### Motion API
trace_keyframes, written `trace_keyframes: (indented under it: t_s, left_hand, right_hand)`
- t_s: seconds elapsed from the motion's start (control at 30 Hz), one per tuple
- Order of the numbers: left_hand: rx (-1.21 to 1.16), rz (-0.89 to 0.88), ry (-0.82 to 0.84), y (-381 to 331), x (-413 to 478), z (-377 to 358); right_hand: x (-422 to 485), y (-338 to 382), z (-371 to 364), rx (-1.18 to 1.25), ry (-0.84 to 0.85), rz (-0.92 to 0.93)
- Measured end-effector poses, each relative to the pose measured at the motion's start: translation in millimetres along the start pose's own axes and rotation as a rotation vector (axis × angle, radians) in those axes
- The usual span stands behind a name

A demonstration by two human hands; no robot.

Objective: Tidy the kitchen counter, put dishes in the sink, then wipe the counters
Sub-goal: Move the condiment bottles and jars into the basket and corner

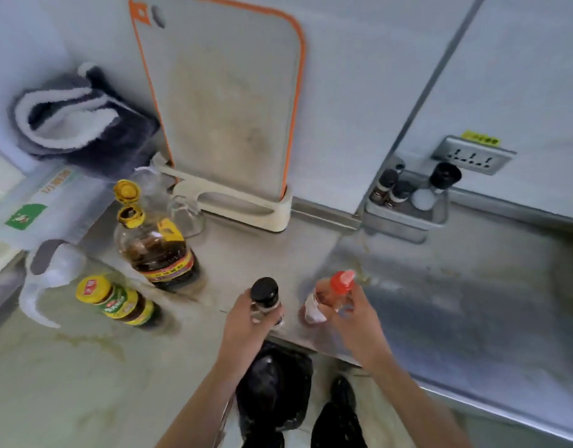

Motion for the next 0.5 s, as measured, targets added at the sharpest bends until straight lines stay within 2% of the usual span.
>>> trace_keyframes:
  t_s: [0.27, 0.43, 0.5]
  left_hand:
    - [0.068, -0.041, 0.141, -22, 19, -134]
    - [0.003, -0.044, 0.119, -30, 49, -208]
    - [-0.017, -0.083, 0.104, -37, 67, -233]
  right_hand:
    - [21, -83, 109, 0.127, -0.146, -0.114]
    - [67, -117, 169, 0.167, -0.245, -0.124]
    - [92, -121, 187, 0.152, -0.259, -0.071]
Point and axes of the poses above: each hand's wrist, its own x-axis towards the middle knuckle, its own z-axis out of the back of the hand, y = z × x, the point moved 7 cm from there along x, towards the middle knuckle, and after that the axes turned 14 degrees about -x, right-handed, at the moved point
